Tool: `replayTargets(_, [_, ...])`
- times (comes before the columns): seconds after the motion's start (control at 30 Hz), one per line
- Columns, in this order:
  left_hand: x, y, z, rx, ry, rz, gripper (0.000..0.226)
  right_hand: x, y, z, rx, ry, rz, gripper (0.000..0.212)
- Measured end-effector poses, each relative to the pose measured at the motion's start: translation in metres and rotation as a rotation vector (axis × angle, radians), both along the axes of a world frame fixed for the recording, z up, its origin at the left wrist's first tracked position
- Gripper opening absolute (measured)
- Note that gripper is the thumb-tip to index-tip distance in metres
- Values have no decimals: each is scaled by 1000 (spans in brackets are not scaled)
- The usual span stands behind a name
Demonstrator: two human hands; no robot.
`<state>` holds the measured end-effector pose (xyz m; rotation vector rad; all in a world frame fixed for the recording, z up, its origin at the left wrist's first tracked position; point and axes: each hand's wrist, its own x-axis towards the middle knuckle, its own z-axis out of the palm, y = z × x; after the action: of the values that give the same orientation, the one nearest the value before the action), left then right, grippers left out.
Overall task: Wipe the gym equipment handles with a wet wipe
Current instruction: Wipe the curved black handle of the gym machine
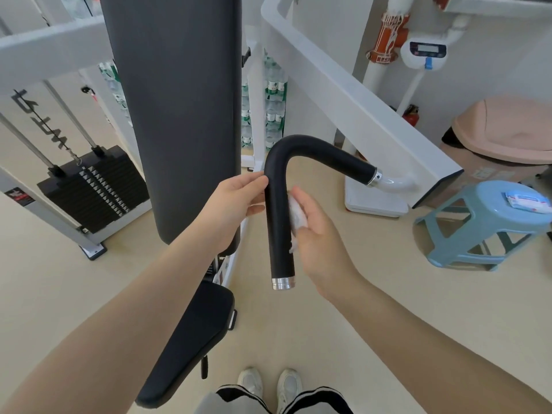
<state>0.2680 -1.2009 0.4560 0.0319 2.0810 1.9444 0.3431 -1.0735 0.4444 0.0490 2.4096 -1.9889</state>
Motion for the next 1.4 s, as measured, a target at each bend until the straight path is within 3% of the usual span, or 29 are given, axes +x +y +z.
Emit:
replayTargets(0.17, [2, -1, 0, 154, -101, 130, 32, 17, 19, -34, 777, 778, 558, 41])
replayTargets(0.27, [7, -2, 3, 196, -139, 154, 36, -11, 33, -16, 1026, 874, 733, 32])
replayTargets(0.37, [12, -4, 5, 195, -127, 194, 38, -50, 26, 8, 1192, 804, 525, 43])
replayTargets(0.47, [11, -8, 6, 173, -118, 272, 39, -52, 14, 11, 1199, 754, 496, 46])
replayTargets(0.6, [10, -13, 9, 151, -113, 314, 37, -45, 29, 1, 1252, 932, 677, 43])
replayTargets(0.67, [10, -11, 12, 134, -114, 322, 35, -65, 30, 9, 1295, 907, 559, 46])
replayTargets(0.8, [10, -5, 17, 100, -81, 339, 23, -107, 24, 34, 1280, 586, 238, 57])
replayTargets(0.93, [10, 1, 16, -40, 9, 194, 25, -104, 54, 24, 1207, 325, -172, 43])
replayTargets(1.03, [9, 15, 18, -42, 59, 64, 27, -73, 80, -4, 1276, 241, -355, 48])
replayTargets(1.13, [6, 23, 20, -3, 69, 77, 36, -77, 72, -11, 1239, 289, -405, 54])
replayTargets(1.27, [4, 20, 21, -6, 67, 53, 38, -90, 63, -11, 1346, 554, -240, 53])
replayTargets(1.4, [4, 18, 17, -20, 71, 38, 35, -76, 87, -17, 1288, 516, -330, 56])
